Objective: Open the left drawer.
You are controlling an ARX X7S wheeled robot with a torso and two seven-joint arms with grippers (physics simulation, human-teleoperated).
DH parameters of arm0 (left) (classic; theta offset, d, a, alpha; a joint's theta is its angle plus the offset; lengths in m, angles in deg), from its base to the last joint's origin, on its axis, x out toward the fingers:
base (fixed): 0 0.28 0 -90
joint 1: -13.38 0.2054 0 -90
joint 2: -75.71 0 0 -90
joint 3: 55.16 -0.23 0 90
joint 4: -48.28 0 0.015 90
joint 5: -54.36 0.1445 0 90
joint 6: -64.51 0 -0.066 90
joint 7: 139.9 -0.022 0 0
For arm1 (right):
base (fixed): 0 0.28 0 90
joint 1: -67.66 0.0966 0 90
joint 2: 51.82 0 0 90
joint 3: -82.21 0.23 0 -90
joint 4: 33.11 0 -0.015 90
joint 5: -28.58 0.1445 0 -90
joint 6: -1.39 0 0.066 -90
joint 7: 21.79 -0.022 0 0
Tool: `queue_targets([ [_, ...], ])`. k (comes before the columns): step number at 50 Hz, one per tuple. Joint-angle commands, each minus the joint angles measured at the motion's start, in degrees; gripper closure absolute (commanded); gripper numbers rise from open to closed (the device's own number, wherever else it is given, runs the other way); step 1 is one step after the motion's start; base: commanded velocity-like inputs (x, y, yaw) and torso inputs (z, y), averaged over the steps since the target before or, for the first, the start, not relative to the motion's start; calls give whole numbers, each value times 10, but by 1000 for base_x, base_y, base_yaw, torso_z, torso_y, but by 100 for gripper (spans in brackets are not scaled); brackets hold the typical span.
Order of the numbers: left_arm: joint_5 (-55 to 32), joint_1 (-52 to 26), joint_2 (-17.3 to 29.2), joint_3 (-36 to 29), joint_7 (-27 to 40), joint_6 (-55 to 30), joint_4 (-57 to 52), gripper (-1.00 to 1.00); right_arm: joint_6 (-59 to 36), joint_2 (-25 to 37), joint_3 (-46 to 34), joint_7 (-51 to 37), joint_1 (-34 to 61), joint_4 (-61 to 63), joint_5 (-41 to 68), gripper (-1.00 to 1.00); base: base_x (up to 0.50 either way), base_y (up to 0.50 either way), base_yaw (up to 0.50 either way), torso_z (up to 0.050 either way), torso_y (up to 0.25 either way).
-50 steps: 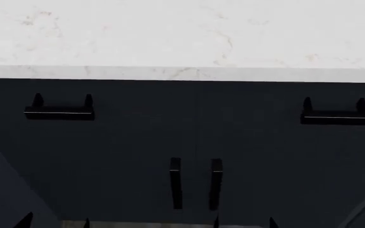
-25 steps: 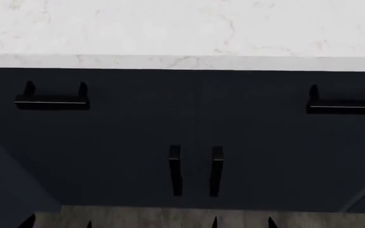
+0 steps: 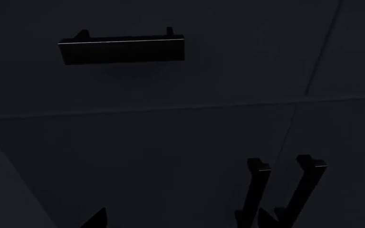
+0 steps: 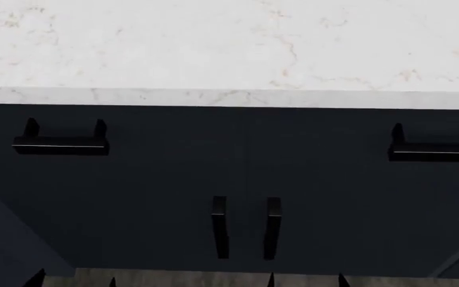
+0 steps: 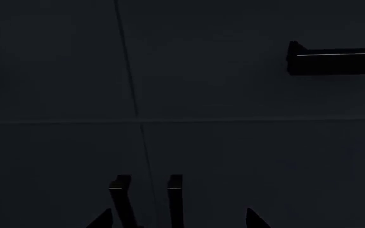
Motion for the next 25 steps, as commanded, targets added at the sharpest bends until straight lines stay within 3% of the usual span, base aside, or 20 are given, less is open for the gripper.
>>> queue_targets([
  [1, 0, 1, 2, 7, 18, -6, -5, -100, 4, 2, -4, 4, -2, 4, 10, -100, 0, 0, 0, 0, 0],
  [7, 22, -1, 27, 15, 44, -63, -73, -100, -2, 4, -1, -2, -7, 20, 17, -100, 0, 0, 0, 0, 0],
  [13, 32, -24, 39, 21, 52, -83, -67, -100, -6, 5, -3, -7, -6, 14, 15, -100, 0, 0, 0, 0, 0],
  [25, 191, -99, 79, -46, 84, -182, -34, -100, -14, 5, -2, -16, -2, 10, 20, -100, 0, 0, 0, 0, 0],
])
